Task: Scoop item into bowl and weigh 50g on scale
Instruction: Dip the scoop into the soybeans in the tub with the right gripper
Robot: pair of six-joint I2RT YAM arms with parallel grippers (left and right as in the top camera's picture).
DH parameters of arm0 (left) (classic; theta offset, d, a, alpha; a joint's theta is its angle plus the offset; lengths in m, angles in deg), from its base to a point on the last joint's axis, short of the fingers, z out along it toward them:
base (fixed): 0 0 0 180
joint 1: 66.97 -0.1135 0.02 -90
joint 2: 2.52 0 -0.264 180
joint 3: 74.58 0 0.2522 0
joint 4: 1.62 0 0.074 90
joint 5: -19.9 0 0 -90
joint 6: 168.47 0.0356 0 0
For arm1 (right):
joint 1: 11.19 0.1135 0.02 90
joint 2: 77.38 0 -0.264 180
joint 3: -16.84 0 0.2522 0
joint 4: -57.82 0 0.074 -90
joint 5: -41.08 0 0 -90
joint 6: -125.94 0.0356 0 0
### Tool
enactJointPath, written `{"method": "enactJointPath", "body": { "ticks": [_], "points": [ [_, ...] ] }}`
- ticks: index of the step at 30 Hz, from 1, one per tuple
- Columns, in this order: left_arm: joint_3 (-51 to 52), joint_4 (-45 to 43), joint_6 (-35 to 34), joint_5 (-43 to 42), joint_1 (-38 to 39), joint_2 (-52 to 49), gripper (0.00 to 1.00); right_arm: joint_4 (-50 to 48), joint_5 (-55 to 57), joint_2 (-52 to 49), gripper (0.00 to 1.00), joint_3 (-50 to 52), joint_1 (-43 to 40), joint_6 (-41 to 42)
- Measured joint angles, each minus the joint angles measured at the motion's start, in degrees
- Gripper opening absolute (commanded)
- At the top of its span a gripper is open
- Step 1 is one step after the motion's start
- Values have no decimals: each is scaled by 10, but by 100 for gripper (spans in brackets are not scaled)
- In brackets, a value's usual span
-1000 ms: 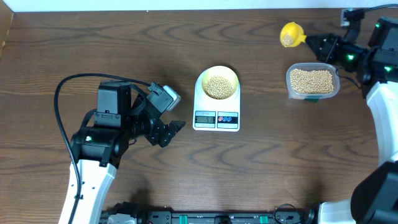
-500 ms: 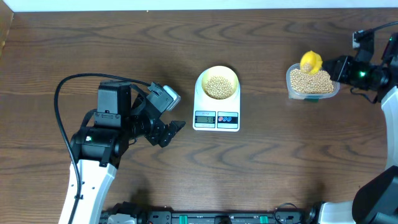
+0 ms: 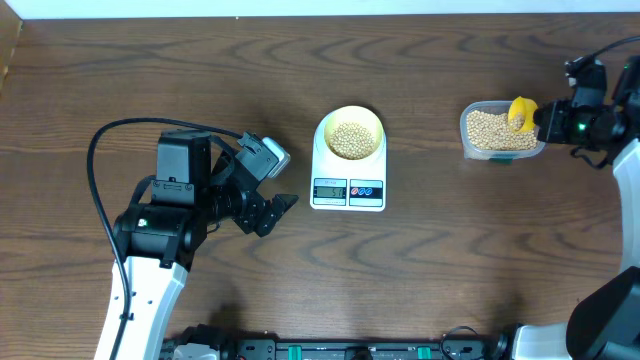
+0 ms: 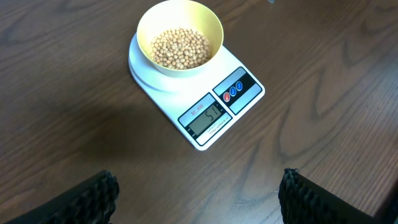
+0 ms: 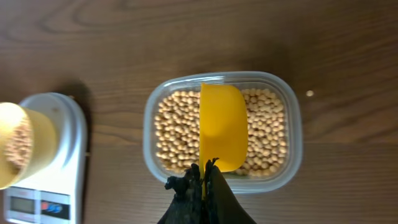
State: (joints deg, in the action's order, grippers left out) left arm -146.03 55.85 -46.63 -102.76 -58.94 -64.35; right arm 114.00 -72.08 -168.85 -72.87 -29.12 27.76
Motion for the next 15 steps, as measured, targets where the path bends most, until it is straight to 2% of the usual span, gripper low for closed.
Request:
{"method": "enactJointPath", "body": {
  "ticks": [15],
  "points": [
    [0, 0, 0, 0, 0, 0, 84, -2, 262, 0, 1, 0, 110, -14]
  ]
}}
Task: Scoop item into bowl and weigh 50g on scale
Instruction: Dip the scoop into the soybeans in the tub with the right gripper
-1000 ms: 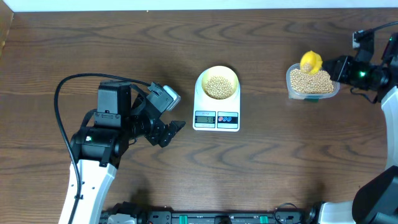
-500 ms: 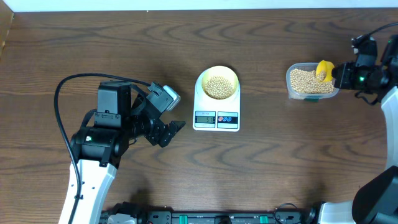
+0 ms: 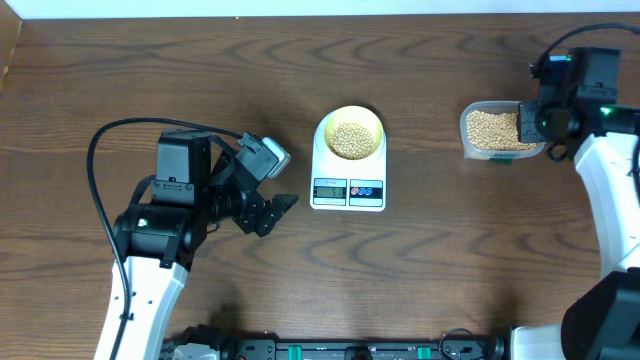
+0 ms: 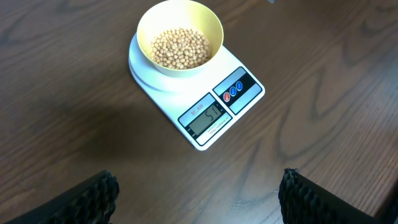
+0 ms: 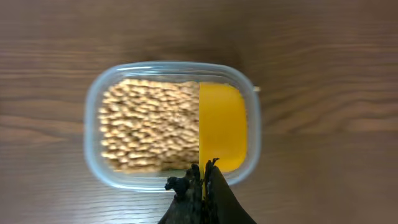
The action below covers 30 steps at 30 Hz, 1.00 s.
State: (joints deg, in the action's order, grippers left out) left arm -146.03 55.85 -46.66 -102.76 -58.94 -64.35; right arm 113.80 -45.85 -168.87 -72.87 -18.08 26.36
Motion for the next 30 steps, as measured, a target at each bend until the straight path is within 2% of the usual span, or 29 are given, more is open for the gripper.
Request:
{"method": "enactJointPath", "body": {
  "ticks": [6, 13, 24, 30],
  "points": [
    [0, 0, 0, 0, 0, 0, 85, -7, 67, 0, 1, 0, 27, -2],
    [0, 0, 0, 0, 0, 0, 84, -37, 66, 0, 1, 0, 34, -4],
    [0, 0, 0, 0, 0, 0, 85, -176, -209, 0, 1, 0, 64, -22],
    [0, 0, 0, 0, 0, 0, 85, -231, -274, 0, 1, 0, 110, -39]
  ]
}}
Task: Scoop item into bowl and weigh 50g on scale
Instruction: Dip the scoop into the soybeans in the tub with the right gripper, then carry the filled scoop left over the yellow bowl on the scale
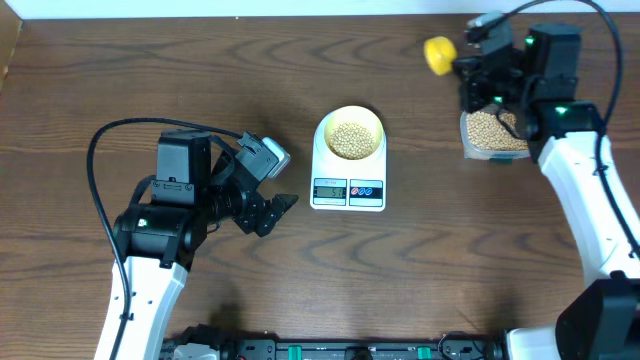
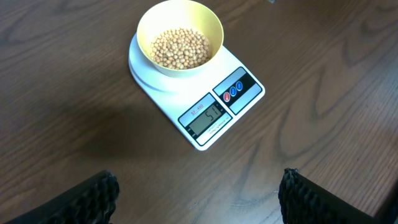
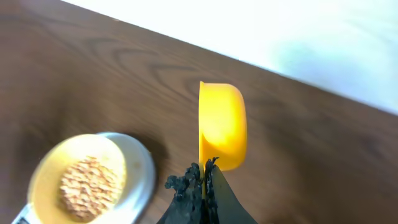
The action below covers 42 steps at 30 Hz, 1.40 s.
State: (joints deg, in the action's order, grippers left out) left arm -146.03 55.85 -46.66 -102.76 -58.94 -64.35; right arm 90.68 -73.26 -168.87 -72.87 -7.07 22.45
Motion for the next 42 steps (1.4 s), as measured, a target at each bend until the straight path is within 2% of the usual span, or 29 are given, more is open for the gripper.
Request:
{"method": "enactJointPath", "body": {
  "ticks": [12, 21, 32, 42],
  "points": [
    [0, 0, 0, 0, 0, 0, 84, -50, -20, -59, 1, 0, 96, -9],
    [0, 0, 0, 0, 0, 0, 84, -45, -21, -83, 1, 0, 157, -11],
    [0, 0, 0, 0, 0, 0, 85, 33, 9, -85, 1, 0, 168, -13],
    [0, 0, 0, 0, 0, 0, 84, 45, 12, -85, 1, 0, 168, -16]
  ]
}}
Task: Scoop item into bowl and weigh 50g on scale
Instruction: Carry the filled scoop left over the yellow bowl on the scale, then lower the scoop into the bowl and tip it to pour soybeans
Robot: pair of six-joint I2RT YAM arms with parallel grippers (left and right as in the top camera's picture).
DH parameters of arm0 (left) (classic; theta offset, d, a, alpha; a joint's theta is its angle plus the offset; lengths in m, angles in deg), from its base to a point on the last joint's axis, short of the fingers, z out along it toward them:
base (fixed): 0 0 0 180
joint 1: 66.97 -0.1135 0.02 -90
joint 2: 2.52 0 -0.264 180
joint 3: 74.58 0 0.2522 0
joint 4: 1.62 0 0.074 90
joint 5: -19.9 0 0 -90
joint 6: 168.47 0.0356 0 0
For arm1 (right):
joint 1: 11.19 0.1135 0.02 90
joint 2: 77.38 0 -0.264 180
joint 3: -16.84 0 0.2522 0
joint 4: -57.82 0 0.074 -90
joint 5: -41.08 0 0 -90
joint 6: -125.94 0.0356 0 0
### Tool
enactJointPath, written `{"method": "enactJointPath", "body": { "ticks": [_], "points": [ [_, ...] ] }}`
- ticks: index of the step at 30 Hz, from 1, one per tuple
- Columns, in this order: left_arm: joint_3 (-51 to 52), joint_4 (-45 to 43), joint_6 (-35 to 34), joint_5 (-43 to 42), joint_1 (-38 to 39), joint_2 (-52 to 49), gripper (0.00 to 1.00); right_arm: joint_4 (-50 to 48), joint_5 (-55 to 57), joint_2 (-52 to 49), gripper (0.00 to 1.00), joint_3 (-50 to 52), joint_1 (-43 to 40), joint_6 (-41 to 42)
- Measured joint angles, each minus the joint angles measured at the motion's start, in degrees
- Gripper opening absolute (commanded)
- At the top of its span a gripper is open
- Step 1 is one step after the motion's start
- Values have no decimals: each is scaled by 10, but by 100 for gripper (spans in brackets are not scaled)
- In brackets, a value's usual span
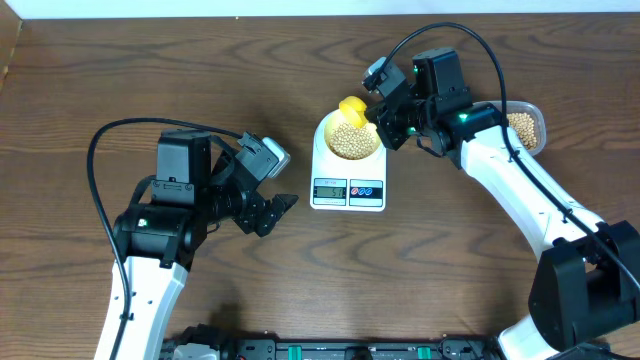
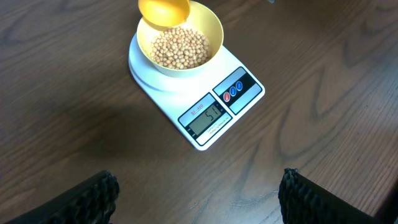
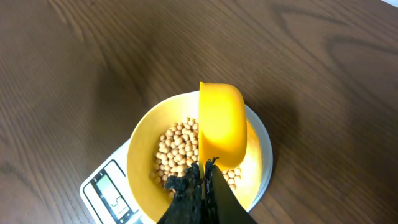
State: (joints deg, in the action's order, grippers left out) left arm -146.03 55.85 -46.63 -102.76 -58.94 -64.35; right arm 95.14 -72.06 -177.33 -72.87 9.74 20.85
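Observation:
A yellow bowl (image 1: 350,138) of soybeans sits on the white scale (image 1: 348,192), whose display (image 2: 208,117) reads 51. My right gripper (image 1: 385,125) is shut on the handle of a yellow scoop (image 1: 352,107), which it holds over the far rim of the bowl. In the right wrist view the scoop (image 3: 222,124) stands on edge over the beans in the bowl (image 3: 140,162), with the gripper (image 3: 204,171) clamped on it; what the scoop holds cannot be seen. My left gripper (image 1: 272,212) rests open left of the scale, its fingers (image 2: 102,190) wide apart over bare wood.
A clear plastic container (image 1: 525,125) of soybeans stands at the right, behind my right arm. The table's back edge runs along the top of the overhead view. The left arm's cable loops over the table at the left.
My right gripper, still shut on the scoop, has moved from the back of the table left of the container to over the bowl on the scale. The left arm has not moved. The display still reads 51.
My right gripper held the scoop over the beans in the container, then over the container's right end. Later it was up near the table's back edge between container and scale. Now the scoop is over the bowl. The left gripper stayed open and still throughout.

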Motion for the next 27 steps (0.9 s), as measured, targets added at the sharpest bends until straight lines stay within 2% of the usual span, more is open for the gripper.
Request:
{"method": "enactJointPath", "body": {
  "ticks": [27],
  "points": [
    [0, 0, 0, 0, 0, 0, 84, 28, 17, 0, 1, 0, 15, -30]
  ]
}}
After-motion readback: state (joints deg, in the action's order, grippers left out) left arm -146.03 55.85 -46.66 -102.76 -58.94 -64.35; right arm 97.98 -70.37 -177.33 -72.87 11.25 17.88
